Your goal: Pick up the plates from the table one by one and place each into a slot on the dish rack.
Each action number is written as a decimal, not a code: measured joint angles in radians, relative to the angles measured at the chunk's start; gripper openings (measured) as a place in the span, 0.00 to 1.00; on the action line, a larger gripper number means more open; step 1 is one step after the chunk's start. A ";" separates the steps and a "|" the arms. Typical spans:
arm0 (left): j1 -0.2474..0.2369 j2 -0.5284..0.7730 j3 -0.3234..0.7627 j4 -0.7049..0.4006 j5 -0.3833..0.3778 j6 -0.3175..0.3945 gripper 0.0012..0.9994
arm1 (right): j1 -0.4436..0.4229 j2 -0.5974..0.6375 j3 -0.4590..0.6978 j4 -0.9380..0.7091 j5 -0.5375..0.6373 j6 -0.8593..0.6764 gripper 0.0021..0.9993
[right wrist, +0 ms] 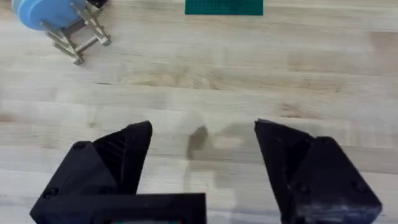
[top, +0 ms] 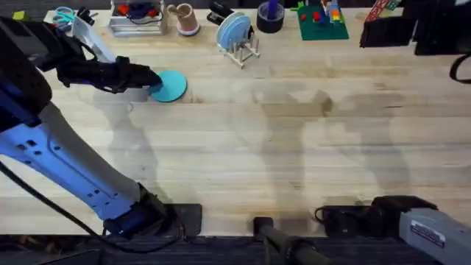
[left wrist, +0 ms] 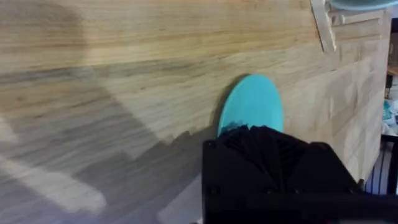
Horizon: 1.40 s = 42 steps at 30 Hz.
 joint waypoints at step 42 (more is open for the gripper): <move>0.006 0.039 0.033 -0.036 0.004 -0.006 0.04 | 0.007 0.000 0.000 -0.015 -0.016 0.036 1.00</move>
